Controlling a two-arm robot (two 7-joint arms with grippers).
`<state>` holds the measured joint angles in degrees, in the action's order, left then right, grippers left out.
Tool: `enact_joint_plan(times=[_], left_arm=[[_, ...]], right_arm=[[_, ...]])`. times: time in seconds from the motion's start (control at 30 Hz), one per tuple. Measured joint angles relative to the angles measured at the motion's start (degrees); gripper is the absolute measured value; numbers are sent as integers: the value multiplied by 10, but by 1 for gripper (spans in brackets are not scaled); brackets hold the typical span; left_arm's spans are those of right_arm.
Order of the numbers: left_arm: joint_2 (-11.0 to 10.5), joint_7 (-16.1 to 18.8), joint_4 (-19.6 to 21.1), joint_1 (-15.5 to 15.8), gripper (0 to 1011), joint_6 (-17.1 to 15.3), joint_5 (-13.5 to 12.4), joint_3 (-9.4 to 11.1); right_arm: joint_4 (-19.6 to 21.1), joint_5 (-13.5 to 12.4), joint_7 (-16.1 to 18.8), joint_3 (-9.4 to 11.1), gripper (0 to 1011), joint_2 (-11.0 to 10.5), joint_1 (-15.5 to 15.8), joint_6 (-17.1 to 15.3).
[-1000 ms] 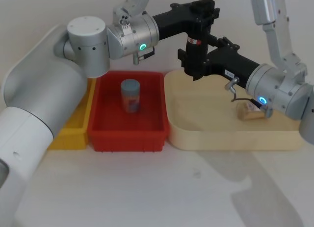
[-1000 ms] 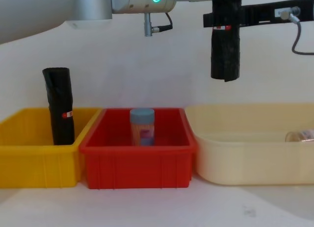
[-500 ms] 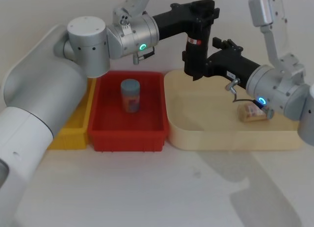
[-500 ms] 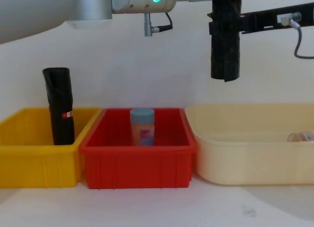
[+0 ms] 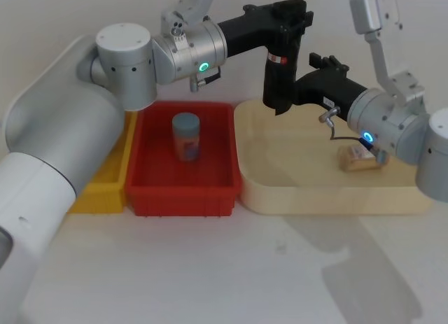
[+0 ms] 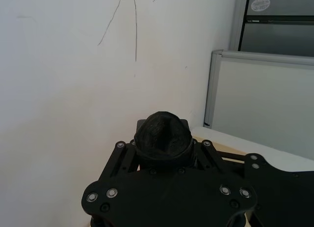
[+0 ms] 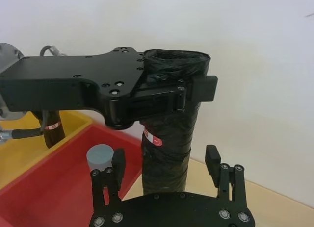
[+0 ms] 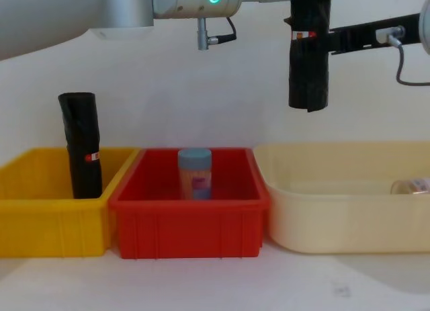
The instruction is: Pick up the garbage bag with the one hand and transfer it to the other hand.
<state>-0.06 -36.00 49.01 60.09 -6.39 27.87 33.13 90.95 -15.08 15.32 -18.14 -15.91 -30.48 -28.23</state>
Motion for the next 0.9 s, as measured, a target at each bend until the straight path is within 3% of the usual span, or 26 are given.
enact_joint_plan(times=[0.9], left_arm=[[0, 0, 0, 0, 347, 0, 0, 0]], right_arm=[[-89, 8, -11, -3, 1000, 43, -57, 20]])
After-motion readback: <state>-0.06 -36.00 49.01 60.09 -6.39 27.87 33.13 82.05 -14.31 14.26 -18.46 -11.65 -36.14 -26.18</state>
